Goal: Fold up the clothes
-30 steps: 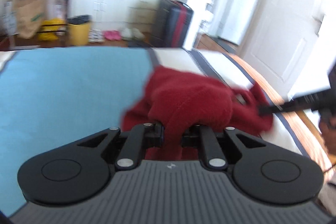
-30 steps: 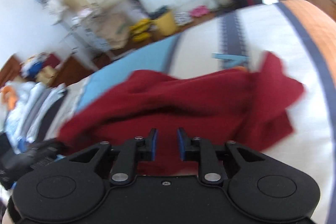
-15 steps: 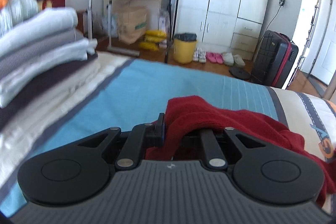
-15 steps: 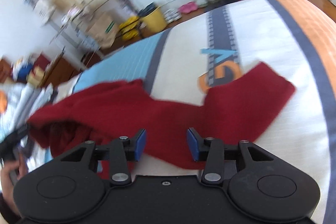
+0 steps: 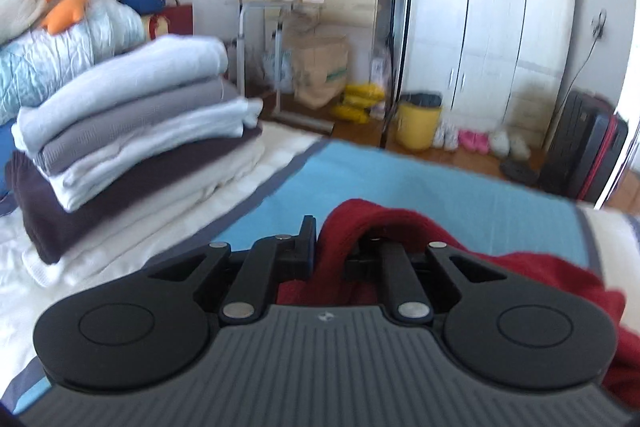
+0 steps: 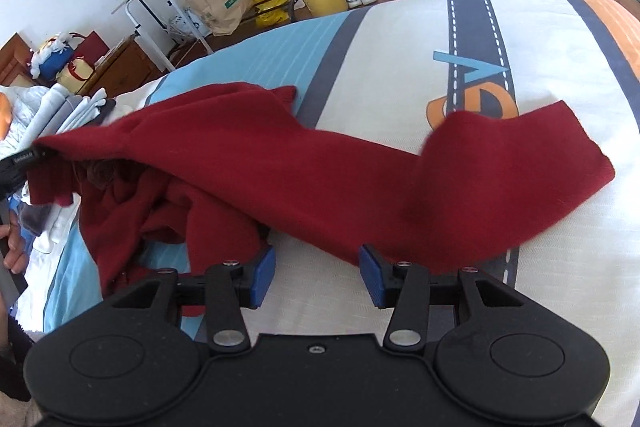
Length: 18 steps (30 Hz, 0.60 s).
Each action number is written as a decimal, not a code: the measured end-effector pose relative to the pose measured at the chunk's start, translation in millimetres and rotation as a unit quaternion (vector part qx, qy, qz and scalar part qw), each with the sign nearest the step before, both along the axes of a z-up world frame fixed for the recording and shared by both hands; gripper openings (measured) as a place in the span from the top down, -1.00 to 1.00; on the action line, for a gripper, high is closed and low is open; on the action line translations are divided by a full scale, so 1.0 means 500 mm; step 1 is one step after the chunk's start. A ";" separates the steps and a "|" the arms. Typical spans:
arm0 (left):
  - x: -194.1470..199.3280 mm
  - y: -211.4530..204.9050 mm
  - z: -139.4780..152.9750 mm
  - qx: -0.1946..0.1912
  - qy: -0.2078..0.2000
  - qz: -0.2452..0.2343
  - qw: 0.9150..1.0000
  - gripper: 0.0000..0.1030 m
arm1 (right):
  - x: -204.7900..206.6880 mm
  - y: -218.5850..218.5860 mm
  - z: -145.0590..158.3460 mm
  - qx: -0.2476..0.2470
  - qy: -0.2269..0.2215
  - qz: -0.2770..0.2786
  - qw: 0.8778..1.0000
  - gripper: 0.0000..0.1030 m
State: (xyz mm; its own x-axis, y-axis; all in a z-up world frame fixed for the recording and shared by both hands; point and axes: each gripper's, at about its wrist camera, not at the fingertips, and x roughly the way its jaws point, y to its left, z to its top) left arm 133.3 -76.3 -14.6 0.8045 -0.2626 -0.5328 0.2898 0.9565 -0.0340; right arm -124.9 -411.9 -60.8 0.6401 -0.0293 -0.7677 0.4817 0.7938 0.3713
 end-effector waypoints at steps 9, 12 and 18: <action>-0.023 0.005 0.028 -0.046 0.017 -0.050 0.998 0.47 | 0.041 0.065 -0.012 -0.145 0.054 0.046 0.987 -0.04; -0.035 0.009 0.046 -0.093 0.012 -0.096 0.991 0.24 | 0.064 0.081 -0.027 -0.205 0.068 0.072 0.974 -0.06; -0.057 -0.030 0.038 -0.106 0.019 -0.168 0.980 0.20 | 0.088 0.063 -0.046 -0.270 0.067 0.071 0.958 0.59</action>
State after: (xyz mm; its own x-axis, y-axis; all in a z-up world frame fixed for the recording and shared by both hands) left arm 104.7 -91.6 4.2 0.6340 -0.6177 -0.4653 0.5827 0.7772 -0.2377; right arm -80.9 -380.2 -83.8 0.5637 -0.3643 -0.7413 0.3687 0.9141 -0.1689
